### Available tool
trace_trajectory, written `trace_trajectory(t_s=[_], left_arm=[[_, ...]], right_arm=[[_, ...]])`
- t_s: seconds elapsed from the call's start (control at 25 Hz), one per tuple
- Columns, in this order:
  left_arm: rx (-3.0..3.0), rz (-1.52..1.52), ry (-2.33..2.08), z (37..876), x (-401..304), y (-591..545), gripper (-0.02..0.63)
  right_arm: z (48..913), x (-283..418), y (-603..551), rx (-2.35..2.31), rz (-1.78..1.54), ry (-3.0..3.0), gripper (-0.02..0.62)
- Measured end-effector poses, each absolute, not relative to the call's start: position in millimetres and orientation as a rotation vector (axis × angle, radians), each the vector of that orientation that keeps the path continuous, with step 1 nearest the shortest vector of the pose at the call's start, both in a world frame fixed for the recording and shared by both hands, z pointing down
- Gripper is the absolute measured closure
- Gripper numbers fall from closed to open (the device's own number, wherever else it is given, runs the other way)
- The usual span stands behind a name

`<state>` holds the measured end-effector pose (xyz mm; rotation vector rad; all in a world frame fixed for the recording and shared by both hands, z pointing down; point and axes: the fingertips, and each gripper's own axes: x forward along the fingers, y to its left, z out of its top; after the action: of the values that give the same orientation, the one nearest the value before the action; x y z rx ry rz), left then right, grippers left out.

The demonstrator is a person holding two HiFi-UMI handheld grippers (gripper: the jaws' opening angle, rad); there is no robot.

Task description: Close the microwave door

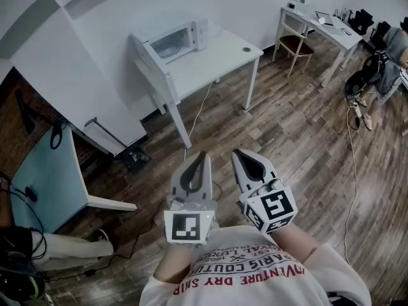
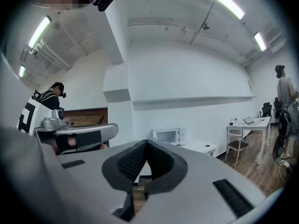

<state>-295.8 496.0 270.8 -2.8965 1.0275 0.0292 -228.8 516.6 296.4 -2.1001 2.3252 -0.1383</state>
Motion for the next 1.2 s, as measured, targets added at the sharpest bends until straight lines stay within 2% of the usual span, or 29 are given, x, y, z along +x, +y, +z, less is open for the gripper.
trace_trajectory(t_s=[0.52, 0.96, 1.2], left_arm=[[-2.941, 0.024, 0.981, 289.9, -298.9, 469.0, 0.600], [-3.021, 0.000, 0.904, 312.6, -319.7, 428.3, 0.600], [-3.032, -0.032, 0.942, 326.4, -310.8, 401.9, 0.600]], right_arm=[[306.8, -223.5, 501.1, -2.138, -0.183, 2.271, 0.583], [324.1, -250.5, 469.5, -2.160, -0.225, 2.267, 0.583], [335.6, -233.0, 443.1, -2.147, -0.272, 2.262, 0.583]])
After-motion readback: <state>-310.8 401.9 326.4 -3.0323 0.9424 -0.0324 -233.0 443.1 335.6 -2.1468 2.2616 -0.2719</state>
